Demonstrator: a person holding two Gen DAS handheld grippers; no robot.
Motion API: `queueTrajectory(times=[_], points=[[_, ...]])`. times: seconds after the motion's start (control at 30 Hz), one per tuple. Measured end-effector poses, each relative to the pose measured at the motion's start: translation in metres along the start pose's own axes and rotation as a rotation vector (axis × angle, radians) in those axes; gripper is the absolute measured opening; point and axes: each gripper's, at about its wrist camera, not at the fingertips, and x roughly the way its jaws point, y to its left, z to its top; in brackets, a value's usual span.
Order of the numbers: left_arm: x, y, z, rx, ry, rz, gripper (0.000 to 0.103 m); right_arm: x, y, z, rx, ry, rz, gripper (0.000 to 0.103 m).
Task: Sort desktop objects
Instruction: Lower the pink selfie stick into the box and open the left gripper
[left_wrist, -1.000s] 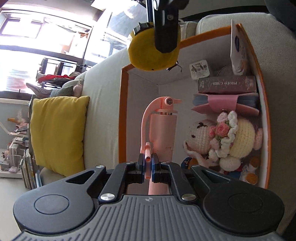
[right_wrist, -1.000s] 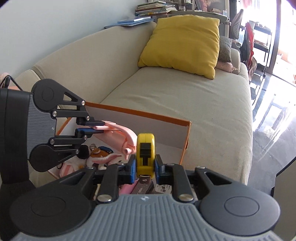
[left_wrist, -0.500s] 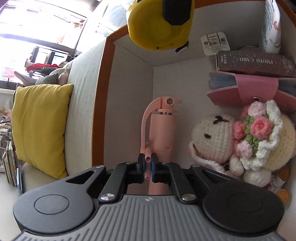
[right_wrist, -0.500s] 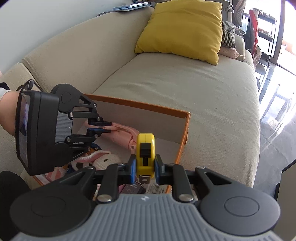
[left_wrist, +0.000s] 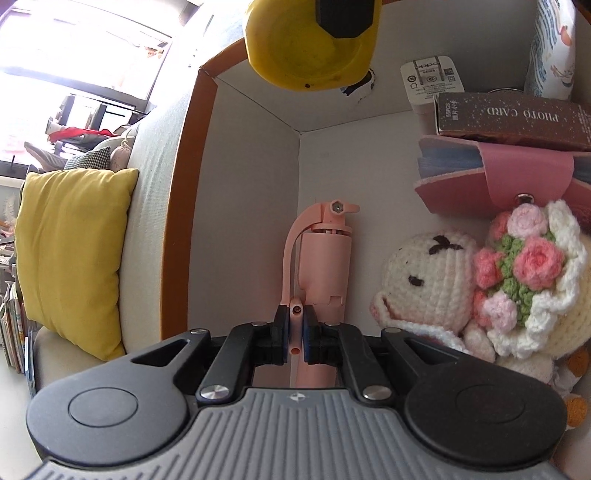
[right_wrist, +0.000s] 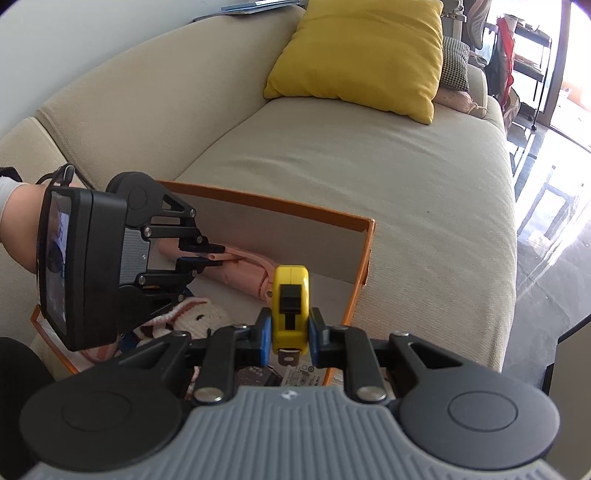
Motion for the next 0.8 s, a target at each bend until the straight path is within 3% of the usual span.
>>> queueTrajectory(times=[0.07,0.23,0.33,0.5,0.73,0.8], points=[[-0.004,-0.002,-0.002,-0.016,-0.004,-0.012,0.011,-0.003,-0.001,0.001,-0.006,0.005,0.014,0.021],[-0.022,0.001,-0.014,-0.101,-0.028,-0.032,0.023,-0.013,-0.003,0.008,-0.057,0.053,0.071,0.021],[-0.041,0.010,-0.022,-0.208,-0.057,-0.056,0.027,-0.015,-0.003,0.015,-0.085,0.118,0.093,0.021],[-0.085,0.023,-0.035,-0.423,-0.140,-0.059,0.027,-0.006,0.002,0.027,-0.144,0.305,0.113,0.021],[-0.131,0.022,-0.046,-0.654,-0.252,-0.082,0.028,0.029,0.025,0.028,-0.363,0.598,0.118,0.021],[-0.123,0.039,-0.042,-0.702,-0.282,-0.089,0.028,0.038,0.030,0.028,-0.400,0.659,0.127,0.021]])
